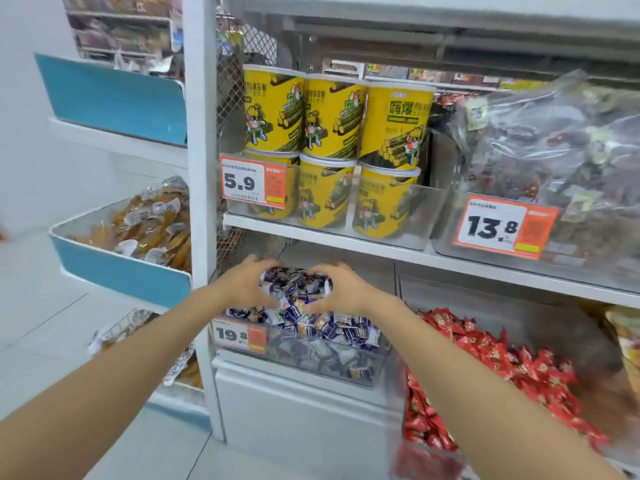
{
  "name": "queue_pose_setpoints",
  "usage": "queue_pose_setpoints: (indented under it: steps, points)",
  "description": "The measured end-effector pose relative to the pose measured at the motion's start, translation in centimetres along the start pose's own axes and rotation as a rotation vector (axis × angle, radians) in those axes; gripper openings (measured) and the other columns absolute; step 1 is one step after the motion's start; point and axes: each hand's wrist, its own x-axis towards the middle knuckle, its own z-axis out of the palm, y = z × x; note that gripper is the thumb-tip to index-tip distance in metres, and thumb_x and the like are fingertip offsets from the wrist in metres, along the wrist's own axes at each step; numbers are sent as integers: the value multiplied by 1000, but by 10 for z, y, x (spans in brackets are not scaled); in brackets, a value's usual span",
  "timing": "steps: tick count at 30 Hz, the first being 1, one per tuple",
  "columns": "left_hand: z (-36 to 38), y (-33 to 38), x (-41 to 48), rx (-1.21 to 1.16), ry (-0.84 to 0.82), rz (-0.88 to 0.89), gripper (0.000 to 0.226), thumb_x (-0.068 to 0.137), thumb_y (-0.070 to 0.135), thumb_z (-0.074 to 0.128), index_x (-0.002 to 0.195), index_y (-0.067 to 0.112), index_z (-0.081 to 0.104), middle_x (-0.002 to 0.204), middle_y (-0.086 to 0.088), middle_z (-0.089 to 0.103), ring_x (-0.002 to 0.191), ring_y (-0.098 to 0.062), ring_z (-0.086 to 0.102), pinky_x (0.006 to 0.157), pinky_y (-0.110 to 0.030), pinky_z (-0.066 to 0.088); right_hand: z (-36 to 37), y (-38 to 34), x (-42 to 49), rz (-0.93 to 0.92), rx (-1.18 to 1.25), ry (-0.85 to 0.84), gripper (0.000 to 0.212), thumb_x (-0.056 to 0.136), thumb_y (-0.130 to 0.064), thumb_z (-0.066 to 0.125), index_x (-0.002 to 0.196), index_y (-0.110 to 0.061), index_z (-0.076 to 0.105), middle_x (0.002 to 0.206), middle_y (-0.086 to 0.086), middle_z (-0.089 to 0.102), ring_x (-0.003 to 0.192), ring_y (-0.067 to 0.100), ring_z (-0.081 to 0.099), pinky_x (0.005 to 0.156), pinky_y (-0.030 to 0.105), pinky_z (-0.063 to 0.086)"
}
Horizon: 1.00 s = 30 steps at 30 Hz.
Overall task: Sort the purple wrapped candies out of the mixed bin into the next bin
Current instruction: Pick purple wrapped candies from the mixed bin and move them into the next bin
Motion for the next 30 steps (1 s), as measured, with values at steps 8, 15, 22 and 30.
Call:
queue_pose_setpoints:
  steps: [8, 15, 22, 30]
  points:
    - [28, -2, 36, 123, -441, 13, 119, 57, 87, 55, 148, 49, -12, 160, -8, -19, 147, -33, -16, 117, -53, 3, 8, 52, 19, 204, -236, -453, 109, 81, -73, 54, 149, -37, -23, 164, 2, -3, 150, 26, 13, 119, 40, 20]
    - [64, -9, 93, 203, -292, 81, 112, 70, 74, 65, 141, 55, -21, 158, 3, -26, 146, -29, -22, 115, -65, 2, 24, 61, 74, 150, -269, -442, 115, 84, -66, 57, 146, -29, -32, 164, 5, -3, 148, 27, 17, 118, 39, 24]
    - [49, -12, 104, 125, -198, 31, 121, 60, 78, 68, 146, 52, -13, 160, 2, -21, 148, -27, -14, 118, -56, 6, 1, 69, 68, 170, -204, -277, 106, 83, -63, 62, 152, -39, -16, 162, -6, -12, 150, 23, -13, 120, 45, 9]
    - [22, 15, 12, 31, 25, 207, 27, 86, 40, 68, 112, 34, 62, 113, 9, 67, 94, -6, 63, 84, -31, 54, -9, 47, -52, 16, -196, 229, 11, 84, -16, 65, 95, -15, 66, 92, 1, 61, 88, 22, 59, 80, 40, 52]
